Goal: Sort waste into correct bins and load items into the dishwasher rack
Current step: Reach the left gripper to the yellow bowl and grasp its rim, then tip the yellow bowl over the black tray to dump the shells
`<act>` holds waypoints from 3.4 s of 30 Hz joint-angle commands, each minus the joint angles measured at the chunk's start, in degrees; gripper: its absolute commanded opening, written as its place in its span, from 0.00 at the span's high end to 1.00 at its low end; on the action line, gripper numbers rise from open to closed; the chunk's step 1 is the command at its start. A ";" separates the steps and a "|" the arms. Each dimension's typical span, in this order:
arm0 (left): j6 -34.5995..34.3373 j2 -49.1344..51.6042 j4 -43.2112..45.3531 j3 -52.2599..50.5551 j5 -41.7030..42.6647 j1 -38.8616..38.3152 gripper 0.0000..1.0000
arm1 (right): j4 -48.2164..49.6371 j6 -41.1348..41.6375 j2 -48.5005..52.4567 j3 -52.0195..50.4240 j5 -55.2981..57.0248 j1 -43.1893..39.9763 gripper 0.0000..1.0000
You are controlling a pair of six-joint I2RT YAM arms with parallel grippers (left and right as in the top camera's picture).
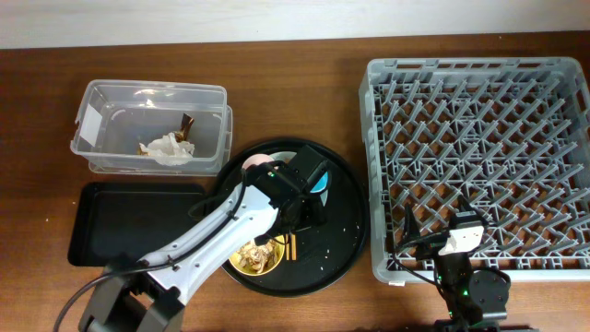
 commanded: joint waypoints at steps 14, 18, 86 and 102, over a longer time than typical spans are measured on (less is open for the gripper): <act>6.91 0.46 -5.68 -0.24 -15.63 -7.02 0.73 | -0.35 0.28 -0.33 -0.26 0.09 -0.26 0.02; 6.67 0.46 -3.23 -5.07 -15.63 -7.02 0.73 | -0.35 0.28 -0.33 -0.26 0.09 -0.26 0.02; 66.10 -17.75 -3.10 -8.39 49.86 76.28 1.00 | -0.35 0.28 -0.33 -0.26 0.07 -0.26 0.02; 80.17 -2.91 -0.42 -16.83 80.70 93.57 1.00 | -0.35 0.28 -0.33 -0.26 0.09 -0.26 0.02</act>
